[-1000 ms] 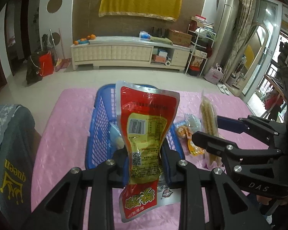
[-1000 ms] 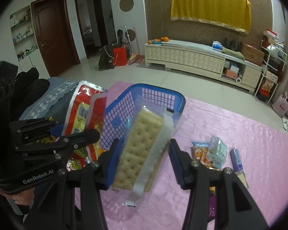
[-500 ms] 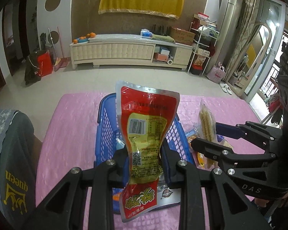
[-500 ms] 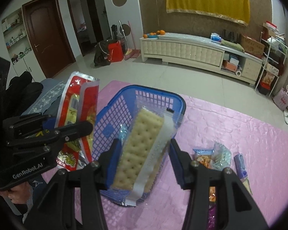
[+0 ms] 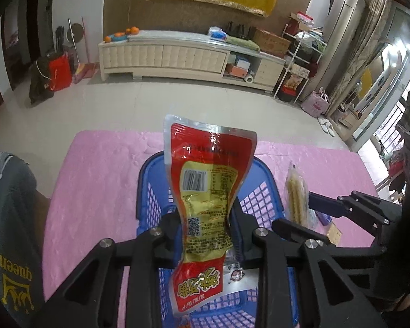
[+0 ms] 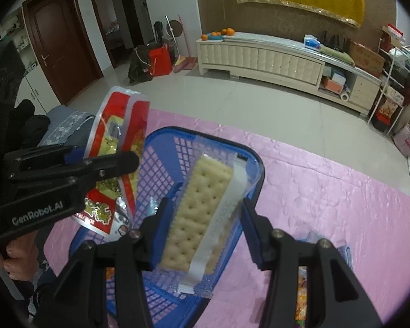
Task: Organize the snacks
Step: 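Carry the red pouch and cracker pack over the blue basket with both tools, then open the left tool to drop the red pouch while the right tool releases the cracker pack, then move both tools back from the basket toward the remaining snacks, then lower the left tool onto the purple snack and grasp it, then lift the purple snack with the left tool while the right tool grasps the green-edged cracker pack, then carry the purple snack and cracker pack over the blue basket with both tools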
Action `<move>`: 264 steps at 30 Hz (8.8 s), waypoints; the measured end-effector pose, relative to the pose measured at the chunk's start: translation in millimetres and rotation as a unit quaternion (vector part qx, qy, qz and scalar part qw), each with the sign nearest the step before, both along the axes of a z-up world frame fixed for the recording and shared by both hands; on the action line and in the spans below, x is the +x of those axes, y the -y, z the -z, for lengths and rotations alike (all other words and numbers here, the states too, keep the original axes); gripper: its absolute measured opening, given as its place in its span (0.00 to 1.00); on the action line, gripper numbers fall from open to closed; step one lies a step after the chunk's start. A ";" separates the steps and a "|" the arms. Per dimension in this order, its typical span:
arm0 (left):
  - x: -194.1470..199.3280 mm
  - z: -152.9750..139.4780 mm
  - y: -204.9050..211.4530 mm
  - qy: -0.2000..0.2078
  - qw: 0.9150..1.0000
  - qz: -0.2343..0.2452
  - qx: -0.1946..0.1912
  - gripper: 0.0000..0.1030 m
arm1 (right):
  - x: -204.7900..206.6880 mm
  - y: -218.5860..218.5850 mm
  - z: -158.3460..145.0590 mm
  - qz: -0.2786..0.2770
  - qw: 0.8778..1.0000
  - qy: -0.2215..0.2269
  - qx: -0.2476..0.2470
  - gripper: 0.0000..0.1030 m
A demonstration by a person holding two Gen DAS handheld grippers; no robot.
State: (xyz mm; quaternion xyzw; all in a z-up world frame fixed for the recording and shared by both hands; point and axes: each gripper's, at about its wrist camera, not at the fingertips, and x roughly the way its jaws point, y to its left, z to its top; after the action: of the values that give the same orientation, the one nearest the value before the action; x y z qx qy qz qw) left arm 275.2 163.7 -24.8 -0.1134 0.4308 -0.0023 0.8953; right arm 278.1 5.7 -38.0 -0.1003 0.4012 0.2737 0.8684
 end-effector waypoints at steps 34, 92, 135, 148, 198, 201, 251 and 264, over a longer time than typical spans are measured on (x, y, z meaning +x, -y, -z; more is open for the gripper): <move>-20.4 10.4 -31.8 -0.023 0.997 -0.031 0.071 0.65 | 26.3 -26.2 17.3 -0.005 0.998 -0.027 -0.049 0.53; -98.0 -24.8 173.9 0.024 0.991 0.096 0.093 0.79 | -98.6 182.1 -29.2 0.130 0.991 0.000 0.022 0.93; -28.9 171.6 313.9 -0.103 0.935 0.324 0.101 0.79 | -113.4 316.0 140.9 0.222 0.970 -0.097 -0.005 0.93; -22.2 169.3 334.3 -0.100 0.922 0.353 0.123 0.60 | -120.3 327.5 150.8 0.231 0.966 -0.117 0.004 0.93; 19.5 119.8 230.8 -0.040 0.981 0.154 0.114 0.51 | 45.5 255.5 143.2 0.403 0.880 -0.246 0.043 0.92; 20.5 122.1 232.3 -0.041 0.981 0.153 0.114 0.51 | 54.9 239.8 146.1 0.405 0.882 -0.242 0.002 0.92; -114.0 -11.9 164.3 0.077 0.986 0.101 0.111 0.51 | -131.7 141.2 -6.2 0.122 0.990 0.049 -0.053 0.67; -143.9 -51.4 74.1 0.097 0.989 0.038 0.104 0.52 | -143.7 65.1 -49.1 0.063 0.992 0.106 -0.005 0.67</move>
State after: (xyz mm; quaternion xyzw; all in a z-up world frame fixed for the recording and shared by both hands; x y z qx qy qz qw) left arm 131.4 89.7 26.6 -0.0025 0.3438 -0.0019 0.9391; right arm 134.5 -59.4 11.1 -0.1078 0.3139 0.2045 0.9209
